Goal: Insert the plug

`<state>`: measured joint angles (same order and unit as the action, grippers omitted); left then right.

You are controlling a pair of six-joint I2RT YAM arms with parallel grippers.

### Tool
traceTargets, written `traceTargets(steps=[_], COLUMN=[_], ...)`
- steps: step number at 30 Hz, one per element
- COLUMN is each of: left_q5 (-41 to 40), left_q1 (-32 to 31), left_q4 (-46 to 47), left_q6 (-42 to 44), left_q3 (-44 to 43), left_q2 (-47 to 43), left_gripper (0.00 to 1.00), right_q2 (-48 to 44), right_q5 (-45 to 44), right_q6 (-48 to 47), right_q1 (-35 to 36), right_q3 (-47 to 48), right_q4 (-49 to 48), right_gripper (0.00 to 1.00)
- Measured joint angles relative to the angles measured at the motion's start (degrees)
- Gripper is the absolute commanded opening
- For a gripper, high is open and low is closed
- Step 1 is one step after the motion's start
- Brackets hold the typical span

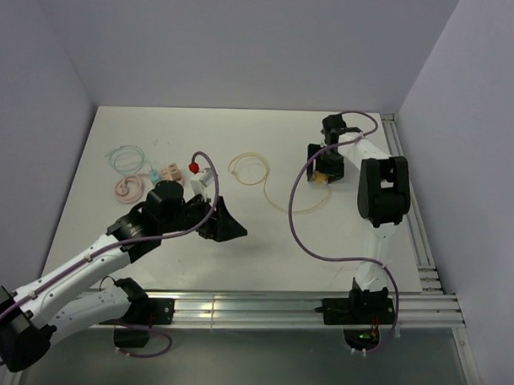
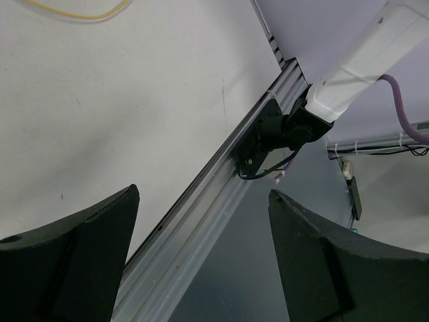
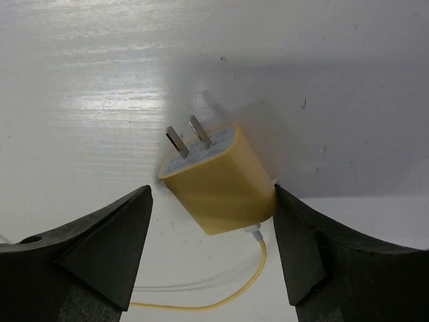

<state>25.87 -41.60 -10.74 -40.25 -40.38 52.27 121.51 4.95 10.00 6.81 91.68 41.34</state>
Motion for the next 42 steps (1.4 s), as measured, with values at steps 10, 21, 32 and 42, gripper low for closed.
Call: traceTargets(steps=[10, 21, 32, 42], left_q5=[-0.02, -0.24, -4.37, -8.26], left_q1=[-0.02, -0.11, -0.11, 1.44], left_q4=[-0.28, -1.11, -5.09, -7.74], left_q6=[-0.15, -0.66, -1.25, -2.45], left_q3=[0.72, 0.72, -2.34, -7.13], left_q2=[-0.87, -0.87, 1.11, -0.04], left_gripper=[0.83, 0.82, 0.73, 0.73], right_q2=[-0.33, -0.33, -4.22, -23.15], right_q5=[-3.21, -3.41, -3.61, 0.48], right_q6=[0.11, 0.35, 0.85, 0.92], right_q1=[0.72, 0.85, 5.33, 16.41], right_q3=[-0.74, -0.74, -3.43, -11.26], right_q4=[-0.31, -0.66, -1.9, -5.81], right_gripper=[0.7, 0.33, 0.0, 0.0])
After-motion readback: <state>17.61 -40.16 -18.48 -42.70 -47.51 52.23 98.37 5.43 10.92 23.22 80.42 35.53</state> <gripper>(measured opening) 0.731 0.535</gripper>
